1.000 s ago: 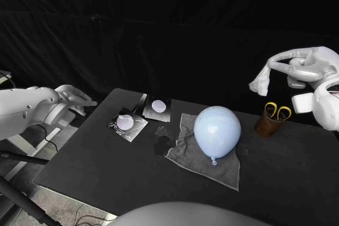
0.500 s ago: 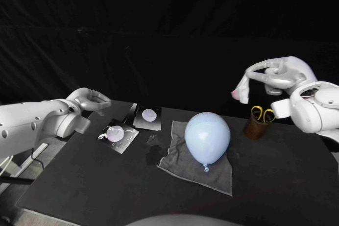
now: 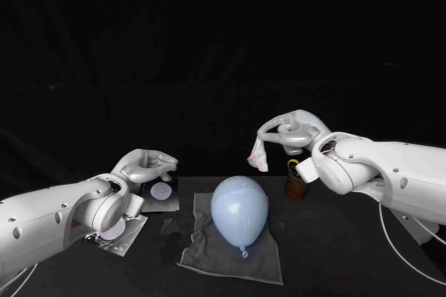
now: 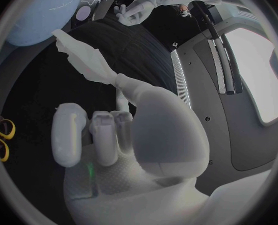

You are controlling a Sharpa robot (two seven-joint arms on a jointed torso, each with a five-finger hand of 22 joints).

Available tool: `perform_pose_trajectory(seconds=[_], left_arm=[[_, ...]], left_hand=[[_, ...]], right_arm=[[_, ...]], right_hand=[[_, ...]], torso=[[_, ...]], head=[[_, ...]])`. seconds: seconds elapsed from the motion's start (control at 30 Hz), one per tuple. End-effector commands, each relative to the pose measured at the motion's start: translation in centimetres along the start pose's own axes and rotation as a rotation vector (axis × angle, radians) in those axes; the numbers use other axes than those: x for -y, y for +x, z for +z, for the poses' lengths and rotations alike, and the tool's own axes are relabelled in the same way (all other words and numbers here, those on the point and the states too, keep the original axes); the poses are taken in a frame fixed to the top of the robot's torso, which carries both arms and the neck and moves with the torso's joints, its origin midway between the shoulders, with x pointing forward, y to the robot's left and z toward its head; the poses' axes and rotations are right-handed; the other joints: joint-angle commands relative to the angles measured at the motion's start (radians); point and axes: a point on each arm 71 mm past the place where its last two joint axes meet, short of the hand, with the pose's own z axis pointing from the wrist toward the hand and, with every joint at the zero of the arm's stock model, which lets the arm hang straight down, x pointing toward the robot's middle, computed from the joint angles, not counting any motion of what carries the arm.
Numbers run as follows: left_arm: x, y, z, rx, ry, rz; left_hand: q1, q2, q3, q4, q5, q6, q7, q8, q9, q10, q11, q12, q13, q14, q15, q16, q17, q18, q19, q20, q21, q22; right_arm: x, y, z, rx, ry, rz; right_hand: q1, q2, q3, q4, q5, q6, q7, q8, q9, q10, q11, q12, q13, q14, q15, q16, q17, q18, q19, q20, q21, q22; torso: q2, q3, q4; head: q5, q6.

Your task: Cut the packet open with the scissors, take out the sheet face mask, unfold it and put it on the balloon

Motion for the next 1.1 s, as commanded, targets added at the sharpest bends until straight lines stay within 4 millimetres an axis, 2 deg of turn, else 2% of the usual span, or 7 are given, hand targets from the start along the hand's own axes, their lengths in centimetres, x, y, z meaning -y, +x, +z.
perform_pose_trajectory(seconds=[0.03,0.13,0.23,0.4,0.53,0.73,1.1], left_arm=[[1.5,1.8,0.8,-0.061,0.111,-0.091],[2.4,3.3,1.5,-0.090,0.147,-0.113],[3.3,4.8,2.0,-0.120,0.174,-0.132],[4.2,6.9,2.6,-0.170,0.201,-0.157],[4.8,8.4,2.9,-0.211,0.214,-0.173],[5.4,10.1,3.3,-0.259,0.230,-0.183],[5.9,11.5,3.5,-0.295,0.251,-0.135]], left_hand=[[-0.014,-0.001,-0.009,-0.006,-0.001,0.003,0.006,-0.012,-0.005,-0.012,0.009,-0.027,-0.001,0.005,0.003,-0.004,-0.002,0.002,0.006,0.005,-0.009,-0.007],[-0.019,-0.003,-0.017,-0.006,-0.001,-0.002,0.009,-0.021,-0.008,-0.021,0.014,-0.049,-0.001,0.009,0.006,-0.005,-0.003,0.003,0.013,0.007,-0.016,-0.013],[-0.025,-0.005,-0.024,-0.005,-0.001,-0.008,0.013,-0.031,-0.012,-0.037,0.021,-0.076,-0.002,0.009,0.011,-0.008,-0.003,0.004,0.018,0.009,-0.026,-0.020],[-0.029,-0.005,-0.029,-0.003,-0.001,-0.012,0.017,-0.040,-0.015,-0.050,0.027,-0.103,-0.002,0.006,0.016,-0.011,-0.004,0.004,0.022,0.011,-0.038,-0.029],[-0.024,-0.001,-0.029,-0.007,-0.001,-0.012,0.018,-0.044,-0.017,-0.050,0.029,-0.115,-0.001,0.006,0.017,-0.012,-0.004,0.004,0.025,0.011,-0.043,-0.033],[-0.019,0.001,-0.030,-0.011,-0.001,-0.009,0.017,-0.046,-0.017,-0.046,0.029,-0.124,-0.001,0.002,0.018,-0.014,-0.004,0.004,0.026,0.011,-0.047,-0.036],[-0.002,0.010,-0.033,-0.031,-0.001,0.001,0.018,-0.052,-0.019,-0.042,0.031,-0.156,-0.001,-0.003,0.018,-0.020,-0.005,0.003,0.028,0.009,-0.046,-0.036]], right_arm=[[-0.3,0.9,-0.1,-0.064,-0.004,-0.020],[-0.4,1.4,-0.2,-0.086,-0.008,-0.019],[-0.7,2.0,-0.2,-0.107,-0.013,-0.019],[-0.9,2.7,-0.4,-0.131,-0.021,-0.015],[-1.2,3.2,-0.5,-0.145,-0.030,-0.012],[-1.4,3.6,-0.6,-0.155,-0.037,-0.009],[-1.6,3.8,-0.6,-0.156,-0.050,-0.004]], right_hand=[[-0.006,0.002,0.004,-0.001,0.005,0.001,0.004,0.007,0.002,0.112,-0.001,0.005,0.262,0.110,-0.001,0.004,0.263,-0.006,0.039,-0.002,-0.003,0.212],[-0.006,0.002,0.004,-0.001,0.005,0.001,0.004,0.007,0.002,0.112,-0.001,0.005,0.262,0.110,-0.001,0.004,0.263,-0.006,0.039,-0.002,-0.003,0.212],[-0.006,0.003,0.005,-0.002,0.005,0.000,0.005,0.007,0.002,0.111,-0.001,0.004,0.262,0.110,-0.001,0.004,0.263,-0.006,0.038,-0.002,-0.005,0.212],[-0.006,0.003,0.005,-0.002,0.005,0.000,0.005,0.007,0.002,0.111,-0.001,0.004,0.262,0.110,-0.001,0.004,0.263,-0.006,0.038,-0.002,-0.005,0.212],[-0.007,0.004,0.006,-0.002,0.005,-0.002,0.005,0.008,0.003,0.111,0.000,0.004,0.262,0.110,-0.001,0.004,0.263,-0.006,0.038,-0.002,-0.006,0.211],[-0.007,0.004,0.006,-0.003,0.005,-0.002,0.005,0.008,0.003,0.110,0.000,0.002,0.261,0.110,-0.001,0.004,0.263,-0.005,0.038,-0.002,-0.007,0.211],[-0.007,0.004,0.006,-0.003,0.005,-0.002,0.005,0.008,0.003,0.110,0.000,0.002,0.261,0.110,-0.001,0.004,0.263,-0.005,0.038,-0.002,-0.007,0.211]], torso=[[0.001,0.0010,-0.0010],[0.000,0.0009,-0.0003],[-0.001,0.0012,0.0004],[0.000,0.0007,0.0013],[0.001,0.0003,0.0016],[0.001,-0.0012,0.0023],[0.001,-0.0001,0.0021]], head=[[-0.038,0.028],[-0.052,0.031],[-0.055,0.031],[-0.054,0.016],[-0.044,-0.003],[-0.033,-0.021],[-0.023,-0.036]])
